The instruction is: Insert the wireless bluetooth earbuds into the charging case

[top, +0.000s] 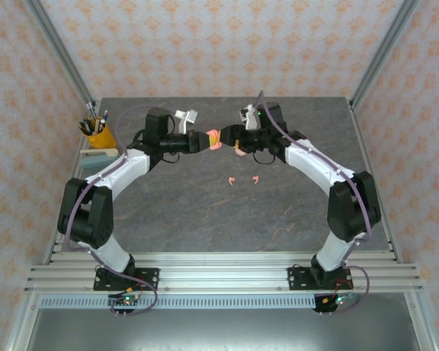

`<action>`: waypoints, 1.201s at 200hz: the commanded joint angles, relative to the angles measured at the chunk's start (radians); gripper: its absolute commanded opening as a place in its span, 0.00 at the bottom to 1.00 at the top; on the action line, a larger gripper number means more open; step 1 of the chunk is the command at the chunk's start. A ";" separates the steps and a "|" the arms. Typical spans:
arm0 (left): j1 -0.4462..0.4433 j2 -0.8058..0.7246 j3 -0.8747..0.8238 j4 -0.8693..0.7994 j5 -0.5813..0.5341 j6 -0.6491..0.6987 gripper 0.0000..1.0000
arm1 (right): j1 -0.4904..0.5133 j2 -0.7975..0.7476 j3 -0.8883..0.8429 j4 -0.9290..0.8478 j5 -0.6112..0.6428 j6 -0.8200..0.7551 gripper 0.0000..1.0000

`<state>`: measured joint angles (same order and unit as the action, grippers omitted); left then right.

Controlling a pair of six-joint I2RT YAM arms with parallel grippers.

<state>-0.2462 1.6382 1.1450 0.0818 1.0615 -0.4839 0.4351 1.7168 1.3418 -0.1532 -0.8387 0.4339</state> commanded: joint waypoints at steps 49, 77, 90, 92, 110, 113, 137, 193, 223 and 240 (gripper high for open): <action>-0.012 -0.147 0.036 -0.048 0.087 0.071 0.00 | -0.035 0.005 -0.053 0.049 0.051 0.021 0.57; -0.011 -0.134 0.035 -0.056 0.097 0.082 0.00 | -0.048 -0.084 -0.094 0.046 0.001 0.001 0.57; -0.011 -0.130 0.035 -0.054 0.101 0.085 0.00 | -0.054 -0.115 -0.101 0.044 -0.042 -0.012 0.55; -0.010 -0.128 0.036 -0.055 0.101 0.086 0.00 | -0.054 -0.117 -0.101 0.043 -0.048 -0.014 0.55; -0.011 -0.119 0.043 -0.064 0.104 0.094 0.00 | -0.054 -0.145 -0.099 0.037 -0.106 -0.037 0.54; -0.011 -0.117 0.045 -0.066 0.106 0.095 0.00 | -0.055 -0.148 -0.099 0.035 -0.118 -0.039 0.53; -0.012 -0.106 0.051 -0.076 0.109 0.103 0.00 | -0.054 -0.163 -0.086 0.036 -0.170 -0.047 0.50; -0.011 -0.085 0.064 -0.065 0.107 0.096 0.00 | -0.053 -0.129 -0.061 0.046 -0.215 -0.033 0.45; -0.016 -0.074 0.071 -0.066 0.110 0.096 0.00 | -0.047 -0.117 -0.059 0.053 -0.216 -0.029 0.44; -0.021 -0.068 0.076 -0.067 0.111 0.096 0.00 | -0.042 -0.106 -0.050 0.053 -0.215 -0.029 0.44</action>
<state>-0.2558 1.5589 1.1858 0.0113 1.1458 -0.4091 0.3836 1.5967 1.2457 -0.1333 -1.0264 0.4145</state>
